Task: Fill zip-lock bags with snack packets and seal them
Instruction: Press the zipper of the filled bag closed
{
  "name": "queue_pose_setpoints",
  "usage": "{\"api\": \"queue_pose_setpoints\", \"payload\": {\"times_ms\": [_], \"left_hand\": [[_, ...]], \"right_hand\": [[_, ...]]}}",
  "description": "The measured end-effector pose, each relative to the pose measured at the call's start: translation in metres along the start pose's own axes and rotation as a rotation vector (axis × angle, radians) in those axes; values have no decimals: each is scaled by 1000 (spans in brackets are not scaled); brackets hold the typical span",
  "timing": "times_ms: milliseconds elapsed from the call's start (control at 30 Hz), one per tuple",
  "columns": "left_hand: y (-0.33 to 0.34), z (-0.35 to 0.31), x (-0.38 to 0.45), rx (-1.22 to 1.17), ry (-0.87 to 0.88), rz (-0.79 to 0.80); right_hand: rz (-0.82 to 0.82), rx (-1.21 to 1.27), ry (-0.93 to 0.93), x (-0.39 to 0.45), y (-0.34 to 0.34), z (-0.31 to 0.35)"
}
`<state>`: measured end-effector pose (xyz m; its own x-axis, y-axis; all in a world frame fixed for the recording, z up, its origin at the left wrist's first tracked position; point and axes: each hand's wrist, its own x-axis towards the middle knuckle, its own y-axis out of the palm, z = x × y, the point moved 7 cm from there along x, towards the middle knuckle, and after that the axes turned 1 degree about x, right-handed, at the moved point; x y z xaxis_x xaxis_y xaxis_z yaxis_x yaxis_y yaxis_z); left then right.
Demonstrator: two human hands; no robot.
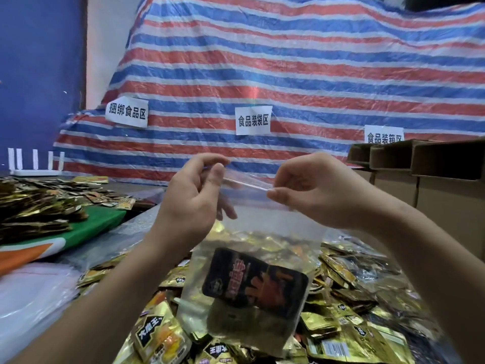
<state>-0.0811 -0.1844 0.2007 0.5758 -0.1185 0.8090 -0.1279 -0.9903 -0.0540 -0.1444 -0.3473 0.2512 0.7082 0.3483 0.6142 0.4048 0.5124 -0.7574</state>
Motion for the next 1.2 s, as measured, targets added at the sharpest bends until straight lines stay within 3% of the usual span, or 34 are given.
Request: {"api": "queue_pose_setpoints", "payload": {"times_ms": [100,267,367,567,933,1200], "left_hand": [[4,22,-7,-113,-188,9],[22,37,-19,-115,-244,65],[30,32,-19,-74,-224,77],[26,18,-17,30,-131,44],[18,25,-21,-100,-233,14],[22,14,-22,146,-88,26]], "right_hand": [[-33,-19,36,-2,4,-11],[10,-84,120,-3,20,-24],[45,-105,138,1,36,-19],[-33,61,202,2,38,-13],[-39,111,264,-6,44,-22],[-36,173,264,-2,52,-18]]}}
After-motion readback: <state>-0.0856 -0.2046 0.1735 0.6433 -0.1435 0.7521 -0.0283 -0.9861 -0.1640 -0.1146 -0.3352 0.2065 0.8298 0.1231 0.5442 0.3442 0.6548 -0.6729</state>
